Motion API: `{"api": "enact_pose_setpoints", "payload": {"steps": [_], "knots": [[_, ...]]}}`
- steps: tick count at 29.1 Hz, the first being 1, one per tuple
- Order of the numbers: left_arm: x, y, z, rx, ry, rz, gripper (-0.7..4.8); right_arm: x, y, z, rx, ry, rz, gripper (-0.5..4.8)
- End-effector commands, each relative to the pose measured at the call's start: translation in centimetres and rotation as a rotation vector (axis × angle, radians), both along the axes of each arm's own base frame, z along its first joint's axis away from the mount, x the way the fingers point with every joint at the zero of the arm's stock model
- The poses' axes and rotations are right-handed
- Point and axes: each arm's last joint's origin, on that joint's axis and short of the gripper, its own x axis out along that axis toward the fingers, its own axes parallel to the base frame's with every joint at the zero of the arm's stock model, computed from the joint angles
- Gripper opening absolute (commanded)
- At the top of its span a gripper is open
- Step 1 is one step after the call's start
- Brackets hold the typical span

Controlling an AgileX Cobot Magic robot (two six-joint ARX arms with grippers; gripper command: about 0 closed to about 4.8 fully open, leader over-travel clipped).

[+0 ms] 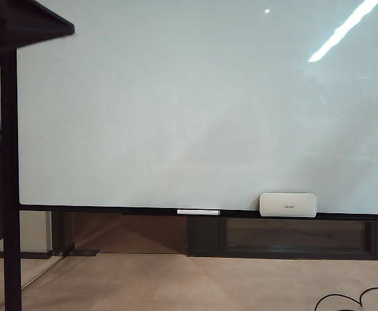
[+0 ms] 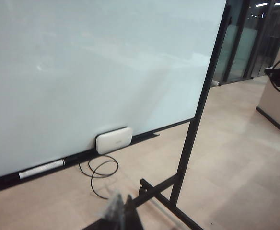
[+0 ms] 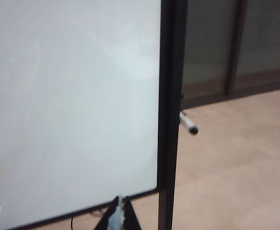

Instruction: Reach to the right to find the marker pen, pick it up, and write the number 16 on the whiteboard.

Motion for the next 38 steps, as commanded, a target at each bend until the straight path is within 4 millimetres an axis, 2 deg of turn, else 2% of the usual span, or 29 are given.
{"api": "enact_pose_setpoints", "payload": {"steps": [1,11,23,28,32,38], "knots": [[0.6,-0.4,-0.2,-0.007,0.001,0.023,-0.05,1.2,-0.9,-1.1,0.009,0.023,0.001,0.03],[1.4,-2.4,-1.9,0.050,0.024,0.009,-0.05,4.3,-3.9,-4.1,-0.085,0.154,0.017,0.03],[3.0,-3.1,-3.6,0.086,0.028,0.058,-0.05,4.2,-10.1,-4.4,-0.065,0.150,0.052,0.01],[3.9,-3.5,-3.9,0.097,0.039,0.032,-0.05,6.1,-12.5,-5.4,-0.064,0.150,0.038,0.01],[4.8,-3.7,-4.1,0.103,0.040,0.045,-0.05,7.1,-13.5,-6.2,-0.085,0.160,0.033,0.01],[5.6,-3.9,-4.5,0.092,0.025,0.097,-0.05,7.1,-13.8,-6.8,-0.031,0.181,-0.024,0.00]]}}
